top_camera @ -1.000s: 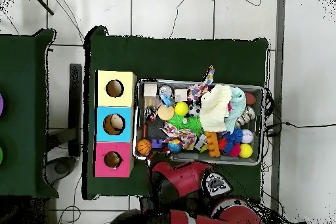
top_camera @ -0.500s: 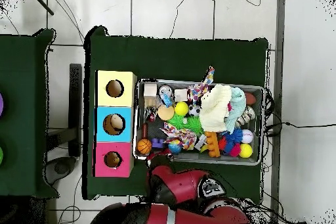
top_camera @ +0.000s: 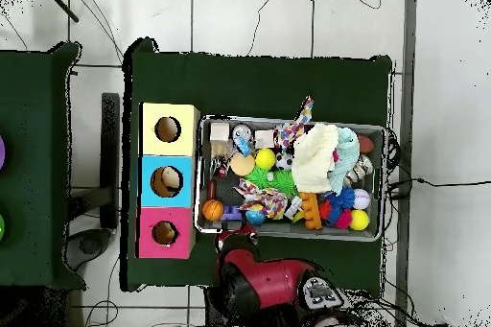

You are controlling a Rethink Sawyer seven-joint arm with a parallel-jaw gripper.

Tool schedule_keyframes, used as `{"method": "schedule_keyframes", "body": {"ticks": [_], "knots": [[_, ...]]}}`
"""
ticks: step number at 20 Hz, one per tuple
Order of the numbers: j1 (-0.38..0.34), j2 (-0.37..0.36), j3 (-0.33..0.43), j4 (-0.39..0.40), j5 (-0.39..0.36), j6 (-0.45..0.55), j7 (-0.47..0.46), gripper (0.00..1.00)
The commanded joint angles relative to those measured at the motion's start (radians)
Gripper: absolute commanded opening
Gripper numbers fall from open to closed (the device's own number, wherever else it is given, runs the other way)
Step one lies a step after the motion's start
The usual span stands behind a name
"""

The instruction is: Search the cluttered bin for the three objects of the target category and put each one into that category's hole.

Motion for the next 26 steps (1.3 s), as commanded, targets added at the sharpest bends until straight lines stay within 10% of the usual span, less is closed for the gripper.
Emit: {"method": "schedule_keyframes", "body": {"ticks": [1, 26], "knots": [[-0.169, -0.232, 0.181, 0.085, -0.005, 0.412, 0.022, 1.00], [-0.407, -0.315, 0.438, -0.039, -0.077, 0.648, -0.135, 1.00]]}}
